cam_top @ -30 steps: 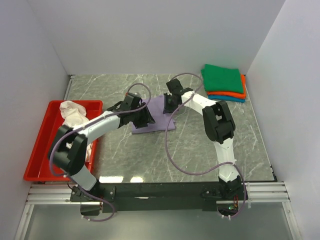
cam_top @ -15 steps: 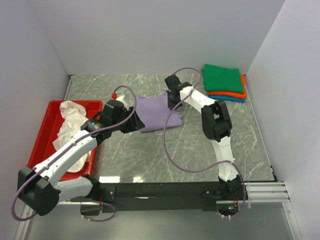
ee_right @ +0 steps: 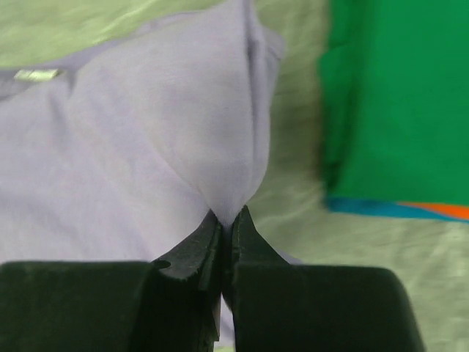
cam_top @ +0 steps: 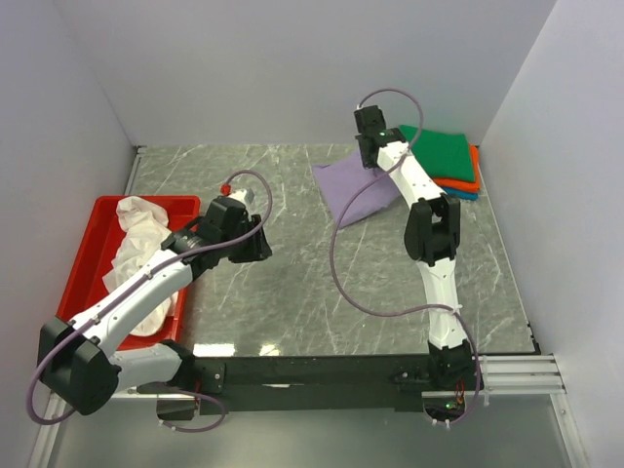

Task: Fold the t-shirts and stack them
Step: Neatly place the folded tshirt to the corner

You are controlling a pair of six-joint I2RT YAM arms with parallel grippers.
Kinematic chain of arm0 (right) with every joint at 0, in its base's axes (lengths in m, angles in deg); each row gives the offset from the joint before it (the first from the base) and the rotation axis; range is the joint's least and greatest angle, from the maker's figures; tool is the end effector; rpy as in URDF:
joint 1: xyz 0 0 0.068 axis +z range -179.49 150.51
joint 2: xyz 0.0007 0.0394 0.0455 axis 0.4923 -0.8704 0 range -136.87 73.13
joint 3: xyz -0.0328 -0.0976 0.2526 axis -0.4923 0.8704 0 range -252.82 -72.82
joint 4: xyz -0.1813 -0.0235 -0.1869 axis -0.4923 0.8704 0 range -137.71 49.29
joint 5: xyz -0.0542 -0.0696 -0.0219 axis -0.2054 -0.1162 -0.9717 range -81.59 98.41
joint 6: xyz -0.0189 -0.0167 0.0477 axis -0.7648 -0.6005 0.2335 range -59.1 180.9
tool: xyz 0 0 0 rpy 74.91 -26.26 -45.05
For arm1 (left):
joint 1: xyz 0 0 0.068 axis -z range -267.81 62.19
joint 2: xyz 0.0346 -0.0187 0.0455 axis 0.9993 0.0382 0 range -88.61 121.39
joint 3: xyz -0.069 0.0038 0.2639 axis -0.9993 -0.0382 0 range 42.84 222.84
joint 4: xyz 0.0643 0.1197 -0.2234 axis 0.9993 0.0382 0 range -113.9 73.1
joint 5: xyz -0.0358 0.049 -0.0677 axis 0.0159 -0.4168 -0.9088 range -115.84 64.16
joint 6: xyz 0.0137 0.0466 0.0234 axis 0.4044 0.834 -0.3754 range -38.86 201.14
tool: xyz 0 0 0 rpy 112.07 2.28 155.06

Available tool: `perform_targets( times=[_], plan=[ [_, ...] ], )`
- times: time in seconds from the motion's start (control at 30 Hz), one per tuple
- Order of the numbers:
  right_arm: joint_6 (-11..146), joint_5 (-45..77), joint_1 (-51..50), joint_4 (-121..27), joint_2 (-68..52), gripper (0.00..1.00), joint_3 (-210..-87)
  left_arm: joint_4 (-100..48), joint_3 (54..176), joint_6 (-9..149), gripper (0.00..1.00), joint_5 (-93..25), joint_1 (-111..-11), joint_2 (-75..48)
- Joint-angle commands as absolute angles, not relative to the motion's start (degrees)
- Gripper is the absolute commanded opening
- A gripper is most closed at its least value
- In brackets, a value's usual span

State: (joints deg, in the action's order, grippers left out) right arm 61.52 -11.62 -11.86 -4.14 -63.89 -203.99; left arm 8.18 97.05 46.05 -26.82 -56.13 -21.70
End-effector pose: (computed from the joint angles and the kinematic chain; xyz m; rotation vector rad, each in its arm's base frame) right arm 0.5115 0.1498 0.2466 -0.1981 2.3745 -0.2751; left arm 0.2094 -0.1301 0.2839 -0.0638 2.4294 -0.5743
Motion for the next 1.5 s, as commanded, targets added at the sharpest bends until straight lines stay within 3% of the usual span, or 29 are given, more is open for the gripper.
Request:
perform_targets(
  times=[0.0, 0.57, 1.47],
  plan=[
    [52.82, -17.16, -14.1, -7.88, -64.42, 0.0, -206.85, 8.53, 100.75, 50.02, 0.47, -24.96, -56.52, -20.77],
    [44.02, -20.07, -20.34, -23.35, -64.87, 0.0, -213.98, 6.25, 97.06, 52.49, 0.42, -27.51, -60.47, -17.77],
    [36.99, -27.36, -19.21, -27.05, -57.48, 0.0, -215.64, 5.72, 95.22, 52.23, 0.41, -30.85, -61.53, -18.83]
  ],
)
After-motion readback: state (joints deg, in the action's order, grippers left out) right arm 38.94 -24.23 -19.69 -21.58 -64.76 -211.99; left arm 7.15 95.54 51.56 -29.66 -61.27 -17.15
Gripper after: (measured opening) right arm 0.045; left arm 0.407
